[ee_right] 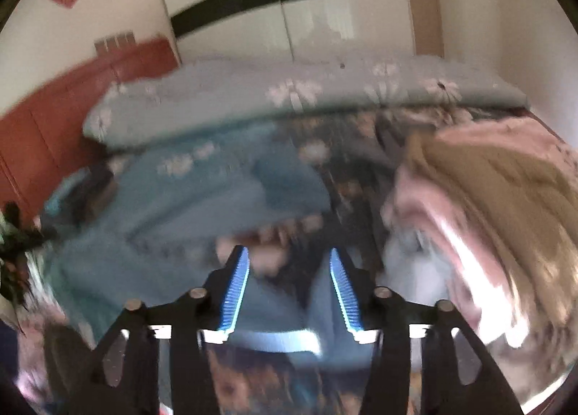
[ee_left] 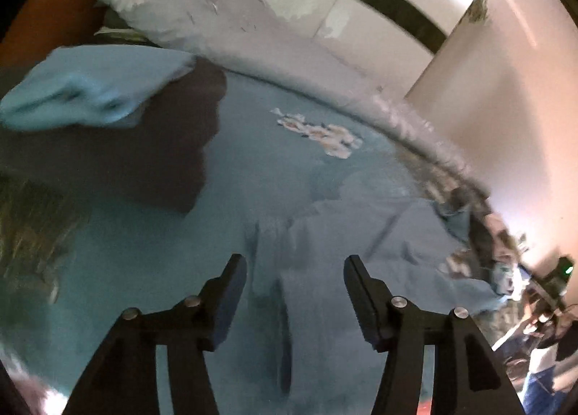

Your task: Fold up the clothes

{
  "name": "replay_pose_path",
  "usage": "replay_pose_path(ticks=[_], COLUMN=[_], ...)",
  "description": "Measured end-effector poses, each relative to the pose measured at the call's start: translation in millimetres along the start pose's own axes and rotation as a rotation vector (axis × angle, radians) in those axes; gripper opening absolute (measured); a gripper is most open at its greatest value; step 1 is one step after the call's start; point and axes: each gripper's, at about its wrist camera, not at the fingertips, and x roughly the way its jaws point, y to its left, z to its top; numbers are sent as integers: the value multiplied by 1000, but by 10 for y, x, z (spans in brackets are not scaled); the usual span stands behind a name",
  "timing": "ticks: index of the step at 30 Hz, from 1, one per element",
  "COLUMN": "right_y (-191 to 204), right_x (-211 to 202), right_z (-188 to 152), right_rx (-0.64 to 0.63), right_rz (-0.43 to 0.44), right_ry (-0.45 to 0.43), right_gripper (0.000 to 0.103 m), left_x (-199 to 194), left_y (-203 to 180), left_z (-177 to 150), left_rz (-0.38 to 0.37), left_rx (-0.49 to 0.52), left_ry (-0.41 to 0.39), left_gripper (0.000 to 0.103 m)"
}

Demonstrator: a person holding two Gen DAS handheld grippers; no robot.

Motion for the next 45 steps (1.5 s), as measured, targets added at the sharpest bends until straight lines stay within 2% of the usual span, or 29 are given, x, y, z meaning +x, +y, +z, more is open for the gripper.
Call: replay_pose_path(ticks=[2,5,8,14,19,20,24,26,28,31,35,40,42,44,45], right_y=[42,69,34,-112,-108,-104,-94,-76,-61,-35,-9,-106,-171,-278,-336], right_x=[390,1038,1476,1953,2038,2028,1987,1941,1875,1803,1718,1455,1405,1436,1517], right_z=[218,483,659,828,837,833,817,822,833,879,1075,1572,1738,1875,1904], right_rx=[-3,-25,-48,-37,-29,-27,-18,-25,-25,-23,-27,19,42,95,131], right_rz=[2,-5,-61,-63,-28,-26,-19,-22,-22,-17,-30,-56,-79,-74,-66], right_ry=[36,130,180,267,293,292,293,284,265,239,199,54,9,-13,-3], right_gripper=[52,52,52,52,51,49,14,12,11,9,8,7,7,7,7], left_x=[364,719,929,1178,1205,1209,1197,1170,1119,1049,900,654,649,760,881], left_y=[-89,-126,-63,-26,-3,-1,-63,-79,-69,-110,-241,-473,-520,-489,-420], left_z=[174,248,272,295,355,364,284,244,209,186,478,1146,1373,1561,1605], left_rz=[86,228,252,191,166,162,118,128,141,158,191,244,288,338,335], left_rx=[38,99,97,95,89,82,103,118,108,125,142,204,230,229,201], left_ry=[73,143,197,281,287,289,305,308,297,262,167,13,-33,-47,-24], left_gripper=[60,60,60,60,60,60,58,55,30,25,24,23,23,24,24])
